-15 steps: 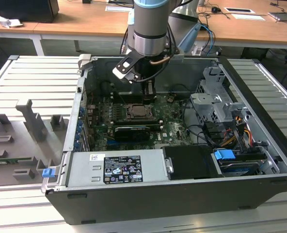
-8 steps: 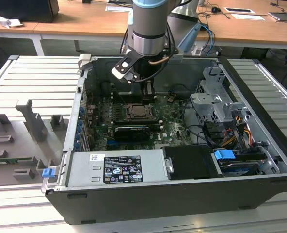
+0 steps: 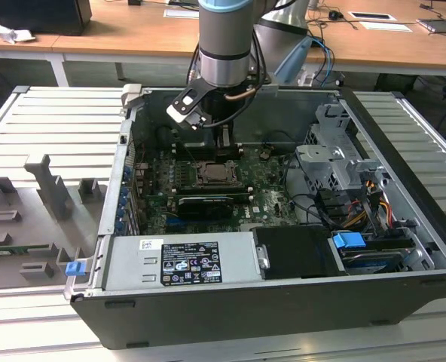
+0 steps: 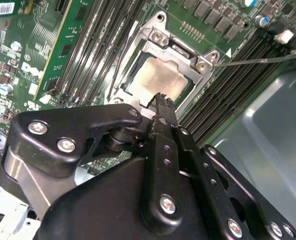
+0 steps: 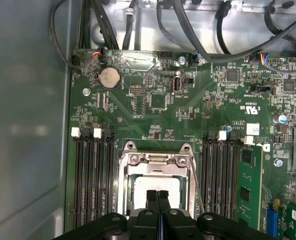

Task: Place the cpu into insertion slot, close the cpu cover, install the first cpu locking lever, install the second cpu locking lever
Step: 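Close the cpu cover, then install the first cpu locking lever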

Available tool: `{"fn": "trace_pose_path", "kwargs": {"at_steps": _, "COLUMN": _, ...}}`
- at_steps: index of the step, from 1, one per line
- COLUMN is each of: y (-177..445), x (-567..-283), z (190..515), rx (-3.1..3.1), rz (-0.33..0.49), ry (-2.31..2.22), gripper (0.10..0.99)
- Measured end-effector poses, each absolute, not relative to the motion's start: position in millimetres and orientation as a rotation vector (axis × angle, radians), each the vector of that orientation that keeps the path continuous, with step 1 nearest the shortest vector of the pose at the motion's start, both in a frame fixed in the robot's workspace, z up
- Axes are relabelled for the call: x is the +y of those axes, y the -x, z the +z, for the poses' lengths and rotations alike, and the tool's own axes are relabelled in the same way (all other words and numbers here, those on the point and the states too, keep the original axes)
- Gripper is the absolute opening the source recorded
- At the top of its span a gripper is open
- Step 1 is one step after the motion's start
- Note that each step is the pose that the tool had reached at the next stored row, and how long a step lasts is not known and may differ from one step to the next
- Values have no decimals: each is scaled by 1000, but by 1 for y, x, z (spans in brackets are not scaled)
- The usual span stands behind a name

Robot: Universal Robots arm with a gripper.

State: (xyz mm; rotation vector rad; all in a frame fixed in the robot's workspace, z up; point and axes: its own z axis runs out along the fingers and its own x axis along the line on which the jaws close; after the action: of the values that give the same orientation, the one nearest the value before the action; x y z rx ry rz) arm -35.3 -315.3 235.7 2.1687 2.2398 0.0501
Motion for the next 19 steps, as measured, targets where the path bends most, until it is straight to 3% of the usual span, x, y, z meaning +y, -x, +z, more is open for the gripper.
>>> {"fn": "trace_pose_path", "kwargs": {"at_steps": 19, "y": 43, "x": -315, "z": 248, "rx": 2240, "rz": 50, "ry": -2169, "gripper": 106}}
